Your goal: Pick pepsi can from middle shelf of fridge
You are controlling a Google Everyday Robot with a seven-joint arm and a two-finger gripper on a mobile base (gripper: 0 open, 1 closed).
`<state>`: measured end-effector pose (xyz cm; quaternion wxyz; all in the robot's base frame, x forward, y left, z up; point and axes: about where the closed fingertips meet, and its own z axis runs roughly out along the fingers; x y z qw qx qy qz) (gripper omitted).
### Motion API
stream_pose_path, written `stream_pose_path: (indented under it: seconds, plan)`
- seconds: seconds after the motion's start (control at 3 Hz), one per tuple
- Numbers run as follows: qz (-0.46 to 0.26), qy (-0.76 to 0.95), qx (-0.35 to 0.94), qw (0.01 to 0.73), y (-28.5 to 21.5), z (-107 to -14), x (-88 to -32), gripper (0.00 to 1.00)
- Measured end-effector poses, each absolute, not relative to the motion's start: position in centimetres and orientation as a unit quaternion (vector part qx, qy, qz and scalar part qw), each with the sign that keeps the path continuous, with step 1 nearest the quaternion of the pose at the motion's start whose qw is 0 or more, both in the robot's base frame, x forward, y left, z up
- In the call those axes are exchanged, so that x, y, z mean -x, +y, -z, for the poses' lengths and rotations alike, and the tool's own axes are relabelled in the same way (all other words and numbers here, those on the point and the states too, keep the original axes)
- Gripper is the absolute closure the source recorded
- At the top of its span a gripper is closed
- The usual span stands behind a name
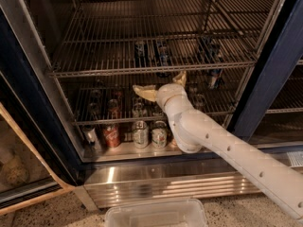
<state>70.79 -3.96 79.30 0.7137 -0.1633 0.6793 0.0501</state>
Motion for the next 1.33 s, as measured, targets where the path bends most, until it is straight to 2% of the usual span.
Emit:
stream_pose_path:
  seconds: [0.33,0.67,1.33]
  plan:
    - [-0.086,0.689,0.148,0.704,-3.9,-78.6,-72.9,0.0]
    - [-0.11,0.704,0.128,0.69,-4.0,-77.4,-77.6,0.0]
    - [-0.104,0.705,0.135,0.689,-4.4,-77.1,-79.7,0.0]
